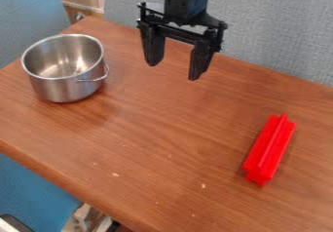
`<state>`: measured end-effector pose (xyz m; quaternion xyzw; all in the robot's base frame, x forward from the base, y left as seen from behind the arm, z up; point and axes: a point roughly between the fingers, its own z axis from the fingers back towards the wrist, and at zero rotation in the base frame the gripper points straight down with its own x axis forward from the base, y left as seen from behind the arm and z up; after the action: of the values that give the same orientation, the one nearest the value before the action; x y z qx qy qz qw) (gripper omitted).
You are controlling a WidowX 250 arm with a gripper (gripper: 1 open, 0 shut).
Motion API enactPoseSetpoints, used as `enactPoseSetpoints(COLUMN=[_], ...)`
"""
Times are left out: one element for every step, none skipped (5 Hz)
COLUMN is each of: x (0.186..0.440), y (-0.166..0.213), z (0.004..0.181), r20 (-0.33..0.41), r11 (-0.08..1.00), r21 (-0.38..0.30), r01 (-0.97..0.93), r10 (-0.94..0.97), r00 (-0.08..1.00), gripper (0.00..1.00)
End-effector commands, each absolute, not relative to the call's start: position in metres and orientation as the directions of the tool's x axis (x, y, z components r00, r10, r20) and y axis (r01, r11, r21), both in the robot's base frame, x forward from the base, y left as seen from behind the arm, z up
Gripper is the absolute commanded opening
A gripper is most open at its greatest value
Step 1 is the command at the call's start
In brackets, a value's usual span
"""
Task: Put the red object in the metal pot
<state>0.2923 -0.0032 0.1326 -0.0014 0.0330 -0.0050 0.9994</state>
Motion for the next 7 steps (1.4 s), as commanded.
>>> enactPoseSetpoints(x=[0.289, 0.284, 0.284, 0.289, 0.295, 0.298, 0.302], y=[-0.015, -0.046, -0.087, -0.12, -0.143, -0.148, -0.147], z=[0.122, 0.116, 0.111, 0.102, 0.091, 0.075, 0.063], r20=[-0.095, -0.098, -0.078, -0.069, -0.068, -0.084, -0.1], r11=[1.0, 0.996, 0.986, 0.975, 0.966, 0.962, 0.961], r21=[-0.004, 0.001, 0.009, 0.021, 0.032, 0.036, 0.037], r01=[0.028, 0.092, 0.166, 0.223, 0.256, 0.271, 0.272], r10=[-0.028, -0.092, -0.164, -0.221, -0.254, -0.267, -0.268], r00=[0.995, 0.991, 0.983, 0.973, 0.965, 0.96, 0.958], gripper=[1.0, 1.0, 1.0, 1.0, 1.0, 1.0, 1.0])
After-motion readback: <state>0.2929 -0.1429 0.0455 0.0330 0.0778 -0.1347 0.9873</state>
